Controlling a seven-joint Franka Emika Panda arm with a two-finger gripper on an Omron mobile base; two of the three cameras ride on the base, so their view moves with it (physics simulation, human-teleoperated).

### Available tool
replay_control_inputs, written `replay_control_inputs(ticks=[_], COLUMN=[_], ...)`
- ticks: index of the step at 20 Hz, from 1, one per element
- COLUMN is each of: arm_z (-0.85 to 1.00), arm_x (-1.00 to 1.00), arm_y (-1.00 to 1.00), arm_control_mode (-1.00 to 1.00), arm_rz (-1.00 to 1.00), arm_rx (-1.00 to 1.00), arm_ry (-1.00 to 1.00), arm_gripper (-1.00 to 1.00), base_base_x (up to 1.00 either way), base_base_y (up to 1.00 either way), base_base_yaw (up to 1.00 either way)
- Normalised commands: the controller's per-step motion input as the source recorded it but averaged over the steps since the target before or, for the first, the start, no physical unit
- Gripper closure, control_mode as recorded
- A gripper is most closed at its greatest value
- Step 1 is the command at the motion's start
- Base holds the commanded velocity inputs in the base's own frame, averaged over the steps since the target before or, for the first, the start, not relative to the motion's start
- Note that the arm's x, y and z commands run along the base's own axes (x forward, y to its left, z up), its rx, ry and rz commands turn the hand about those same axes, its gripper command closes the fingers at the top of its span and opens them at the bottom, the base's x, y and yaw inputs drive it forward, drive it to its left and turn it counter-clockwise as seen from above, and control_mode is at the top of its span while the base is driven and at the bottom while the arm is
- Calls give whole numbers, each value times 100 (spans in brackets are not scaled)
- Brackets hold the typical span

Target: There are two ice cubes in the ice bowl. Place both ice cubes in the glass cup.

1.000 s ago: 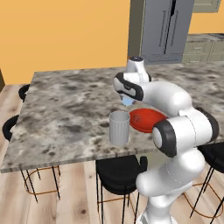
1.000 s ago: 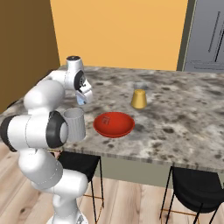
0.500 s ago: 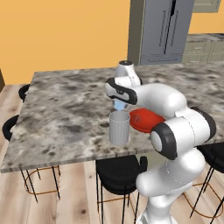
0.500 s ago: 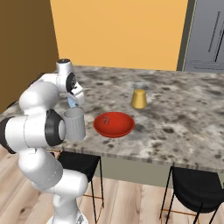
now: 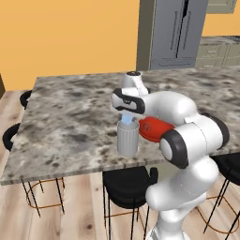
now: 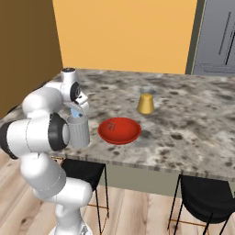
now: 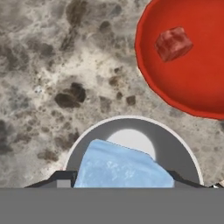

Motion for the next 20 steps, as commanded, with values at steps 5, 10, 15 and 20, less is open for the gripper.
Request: replay_control_inputs(ticks=[5,10,15,20], arm_z=[-16,-11,-12,-7], arm_x=[0,1,0,9], arm_y=[0,0,0,0], arm_control_mode=[-100,-100,-100,-100], arm_rz=[6,5,5,3], arm_rx=[0,0,0,0], arm_ry=[5,3,1,0], arm_gripper=[100,100,100,100], base_base_x=[0,0,0,0], base_base_y=[0,0,0,0], base_base_yaw=[0,0,0,0])
